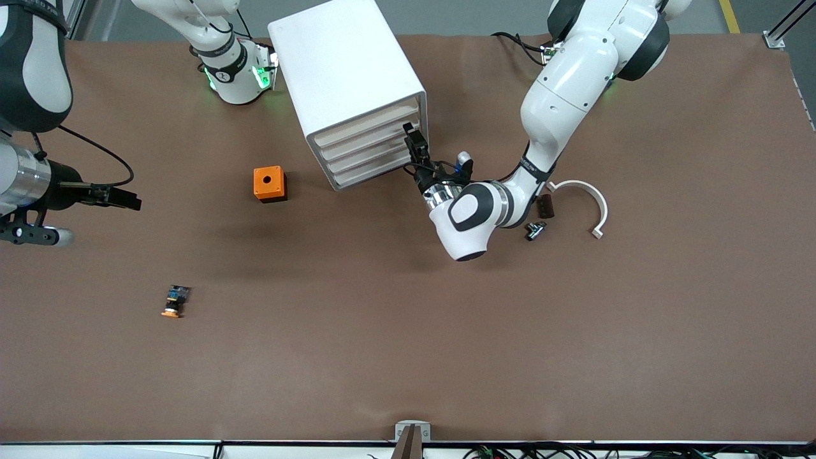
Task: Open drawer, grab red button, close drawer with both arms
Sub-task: 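Grasp the drawer handle with the left gripper and pull it open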
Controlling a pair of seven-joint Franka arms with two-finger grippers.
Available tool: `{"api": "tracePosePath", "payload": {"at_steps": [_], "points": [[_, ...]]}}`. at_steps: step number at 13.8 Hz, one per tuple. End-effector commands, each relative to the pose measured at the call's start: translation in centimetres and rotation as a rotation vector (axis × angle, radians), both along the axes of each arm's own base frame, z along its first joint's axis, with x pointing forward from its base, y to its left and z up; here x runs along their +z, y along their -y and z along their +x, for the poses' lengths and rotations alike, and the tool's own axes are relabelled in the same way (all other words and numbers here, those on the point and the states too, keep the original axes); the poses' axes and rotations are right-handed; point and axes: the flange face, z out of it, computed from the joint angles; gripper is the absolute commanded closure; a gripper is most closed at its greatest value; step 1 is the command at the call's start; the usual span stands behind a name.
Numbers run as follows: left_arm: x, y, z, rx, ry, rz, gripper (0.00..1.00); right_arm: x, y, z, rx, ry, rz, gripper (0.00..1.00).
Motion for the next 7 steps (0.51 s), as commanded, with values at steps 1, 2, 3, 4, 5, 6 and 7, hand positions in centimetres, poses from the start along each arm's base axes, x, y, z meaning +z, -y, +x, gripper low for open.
{"api": "tracePosePath", "payload": {"at_steps": [1, 2, 3, 4, 5, 6, 7], "points": [[-0.2, 0.6, -1.0, -0.012, -0.038, 0.022, 0.44, 0.8, -3.0, -0.3, -0.103, -0.004, -0.028, 0.00], [-0.3, 0.5, -1.0, -0.011, -0.042, 0.031, 0.44, 0.6, -4.2, -0.4, -0.121, -0.010, -0.037, 0.00], [-0.3, 0.9, -1.4, -0.020, -0.042, 0.034, 0.45, 0.6, -5.2, -0.5, -0.125, -0.010, -0.041, 0.00], [-0.3, 1.3, -1.8, -0.029, -0.042, 0.034, 0.46, 0.6, -6.2, -0.6, -0.150, -0.012, -0.047, 0.00], [-0.3, 1.4, -1.9, -0.031, -0.043, 0.038, 0.47, 0.6, -7.4, -0.7, -0.177, -0.013, -0.050, 0.00], [-0.4, 1.7, -2.3, -0.038, -0.046, 0.041, 0.48, 0.6, -8.8, -0.9, -0.194, -0.013, -0.051, 0.00], [-0.6, 2.0, -2.8, -0.047, -0.047, 0.042, 0.50, 0.6, -9.9, -1.1, -0.228, -0.016, -0.054, 0.00]]}}
